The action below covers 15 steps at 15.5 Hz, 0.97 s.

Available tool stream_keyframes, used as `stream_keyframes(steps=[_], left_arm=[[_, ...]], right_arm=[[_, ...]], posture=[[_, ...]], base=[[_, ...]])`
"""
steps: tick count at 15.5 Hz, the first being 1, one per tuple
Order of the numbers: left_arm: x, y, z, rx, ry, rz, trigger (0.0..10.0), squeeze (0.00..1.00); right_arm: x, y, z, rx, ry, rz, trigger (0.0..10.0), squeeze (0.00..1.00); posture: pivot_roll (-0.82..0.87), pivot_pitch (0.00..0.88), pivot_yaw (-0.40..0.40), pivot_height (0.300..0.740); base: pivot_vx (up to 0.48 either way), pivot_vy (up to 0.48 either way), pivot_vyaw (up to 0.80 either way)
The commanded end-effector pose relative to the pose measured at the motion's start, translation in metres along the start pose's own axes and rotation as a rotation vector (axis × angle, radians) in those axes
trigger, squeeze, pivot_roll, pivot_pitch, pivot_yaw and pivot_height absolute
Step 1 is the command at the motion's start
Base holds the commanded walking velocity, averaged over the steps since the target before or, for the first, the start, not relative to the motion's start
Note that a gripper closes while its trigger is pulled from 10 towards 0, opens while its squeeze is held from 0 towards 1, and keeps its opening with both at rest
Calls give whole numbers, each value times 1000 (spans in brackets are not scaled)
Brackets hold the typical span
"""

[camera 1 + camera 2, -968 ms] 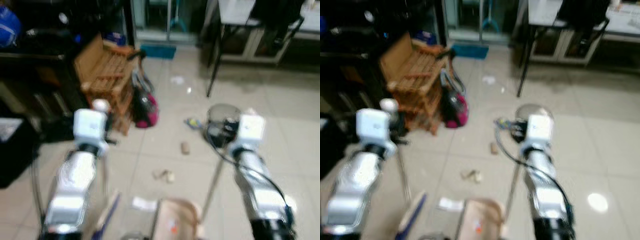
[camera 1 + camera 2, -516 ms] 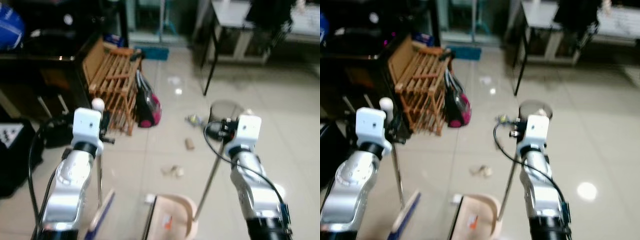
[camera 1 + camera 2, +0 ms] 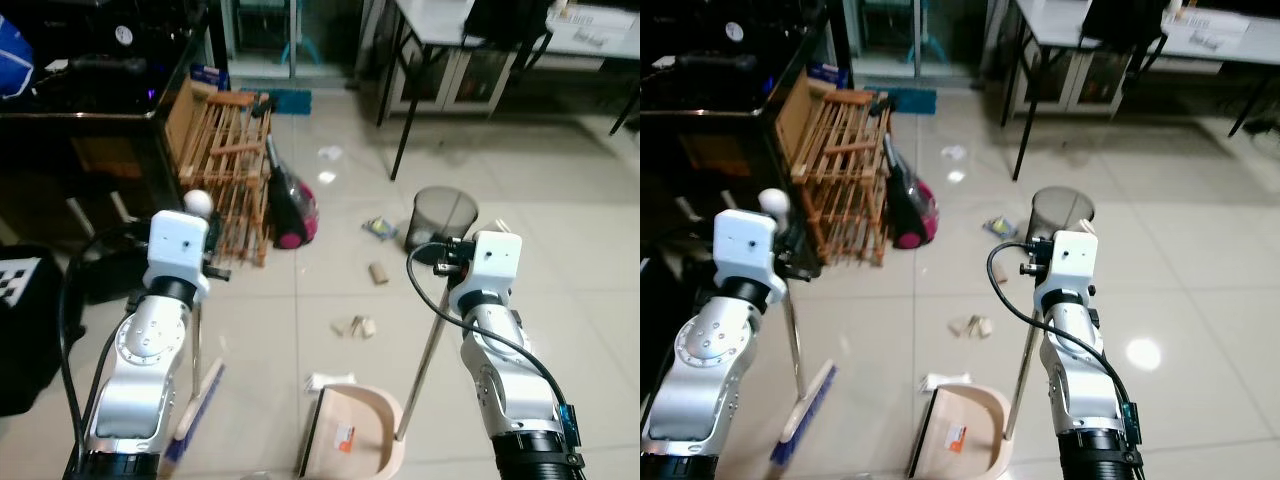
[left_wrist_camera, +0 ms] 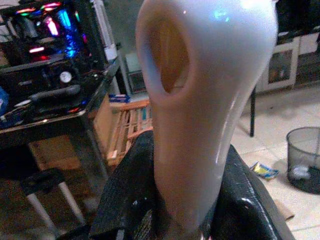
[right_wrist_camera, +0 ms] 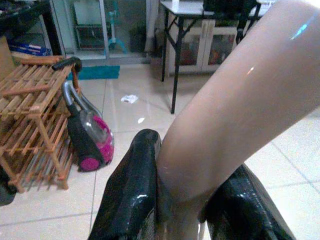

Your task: Sweep floor

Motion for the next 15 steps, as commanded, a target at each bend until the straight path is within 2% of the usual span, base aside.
stream_keyframes(steps=[1,4,9,15], left_arm=[[-10,-4,0,1,51,-17,10000,0],[-13,-5,-2,5,40,-11,10000,0],[-19,-12,4,-51,34,-19,10000,0],[-16,-14,7,-66,39,-17,10000,0]], right_arm=[[-13,-3,9,-32,18,-41,10000,0],[-13,-4,11,-32,23,-38,10000,0],[-10,-5,14,-41,6,-30,10000,0],[-9,-6,15,-41,3,-29,10000,0]], posture=[[19,1,0,740],[17,4,0,740],[14,13,0,740],[19,18,-2,740]], base=[[0,0,0],[0,0,0],[0,0,0],[336,0,0]])
Point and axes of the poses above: a point about 5 cm out from each wrist's last joint towards the gripper, its own y axis pointing back from the gripper into the wrist, its own z axis along the axis of the wrist's last joint, x = y × z, the point moved 1 cm from there along -y, pointing out of the wrist towards the gripper, and after that the axes turned 12 degrees about y, right-handed, at the moved point
